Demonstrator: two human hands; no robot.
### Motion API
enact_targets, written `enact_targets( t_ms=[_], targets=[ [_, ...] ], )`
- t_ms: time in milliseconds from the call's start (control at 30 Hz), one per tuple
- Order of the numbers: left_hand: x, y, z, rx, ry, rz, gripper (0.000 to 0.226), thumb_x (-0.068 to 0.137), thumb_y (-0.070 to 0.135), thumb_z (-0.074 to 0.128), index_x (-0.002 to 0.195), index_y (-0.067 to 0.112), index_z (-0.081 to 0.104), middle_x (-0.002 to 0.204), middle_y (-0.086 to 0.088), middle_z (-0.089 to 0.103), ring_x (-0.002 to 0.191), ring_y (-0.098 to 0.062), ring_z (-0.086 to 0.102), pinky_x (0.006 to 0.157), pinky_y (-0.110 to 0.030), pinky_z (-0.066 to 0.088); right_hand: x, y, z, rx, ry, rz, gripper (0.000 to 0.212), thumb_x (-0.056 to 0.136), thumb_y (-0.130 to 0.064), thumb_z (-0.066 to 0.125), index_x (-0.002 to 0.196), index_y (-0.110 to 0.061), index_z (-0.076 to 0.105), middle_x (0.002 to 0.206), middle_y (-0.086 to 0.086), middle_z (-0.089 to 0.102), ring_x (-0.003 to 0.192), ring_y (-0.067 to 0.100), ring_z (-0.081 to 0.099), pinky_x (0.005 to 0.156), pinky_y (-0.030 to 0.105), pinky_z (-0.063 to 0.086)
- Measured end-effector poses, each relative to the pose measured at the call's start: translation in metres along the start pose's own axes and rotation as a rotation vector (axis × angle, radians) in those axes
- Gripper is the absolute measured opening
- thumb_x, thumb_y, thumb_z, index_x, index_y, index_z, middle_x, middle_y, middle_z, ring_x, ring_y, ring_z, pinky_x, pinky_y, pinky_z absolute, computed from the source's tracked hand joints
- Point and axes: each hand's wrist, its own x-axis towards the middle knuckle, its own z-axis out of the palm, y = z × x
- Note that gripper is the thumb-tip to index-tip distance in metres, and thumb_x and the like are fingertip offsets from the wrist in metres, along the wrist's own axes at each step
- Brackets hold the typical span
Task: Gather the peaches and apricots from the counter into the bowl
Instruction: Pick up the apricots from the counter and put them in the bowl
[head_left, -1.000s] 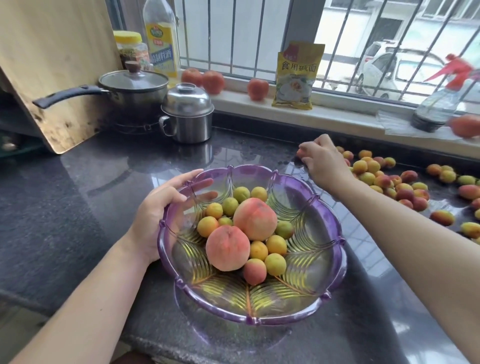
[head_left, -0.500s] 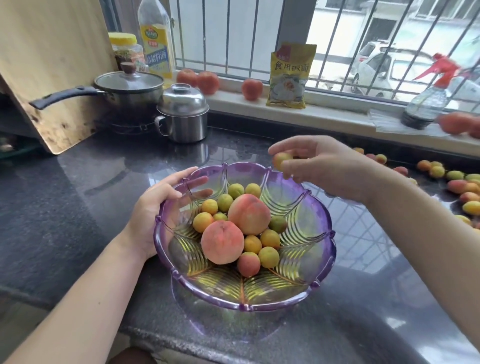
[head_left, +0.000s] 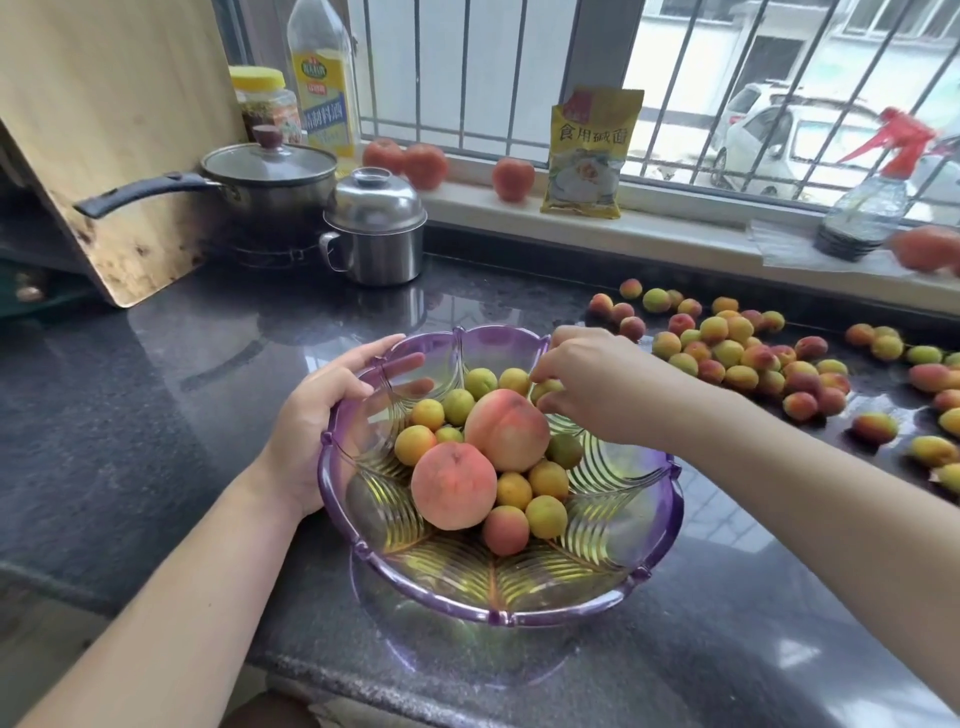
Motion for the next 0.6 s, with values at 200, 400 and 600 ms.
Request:
enact_targets(
  t_ms=[200, 400, 600],
  targets=[
    [0.001, 0.000, 0.000, 0.002, -0.002, -0.004, 0.065, 0.081, 0.016, 0.046, 0.144, 0.007, 0.060, 0.141, -0.017, 0.069, 0.128, -0.040, 0.068, 0.105, -0.056, 0.054, -0.003, 0.002, -0.003, 0.129, -0.013, 0.067, 0.030, 0.093, -0.016, 0.064, 0.123, -0.020, 0.067, 0.115, 0.002, 0.067, 0.102, 0.025, 0.062, 0.089, 0.043, 0.056],
    [0.003, -0.002, -0.002, 0.006, -0.002, 0.000, 0.065, 0.082, 0.015, 0.046, 0.144, 0.007, 0.059, 0.141, -0.018, 0.068, 0.128, -0.041, 0.067, 0.107, -0.057, 0.052, -0.003, -0.004, -0.004, 0.091, -0.005, 0.098, 0.031, 0.094, -0.005, 0.059, 0.121, -0.017, 0.063, 0.115, 0.006, 0.064, 0.099, 0.025, 0.061, 0.087, 0.039, 0.056],
    [0.002, -0.002, -0.003, 0.013, -0.014, 0.012, 0.064, 0.083, 0.016, 0.045, 0.144, 0.008, 0.059, 0.141, -0.017, 0.069, 0.127, -0.040, 0.068, 0.099, -0.048, 0.062, -0.014, 0.004, -0.011, 0.108, 0.044, 0.115, 0.038, 0.096, -0.008, 0.063, 0.132, -0.020, 0.061, 0.123, 0.004, 0.063, 0.108, 0.025, 0.061, 0.087, 0.036, 0.055]
  ],
)
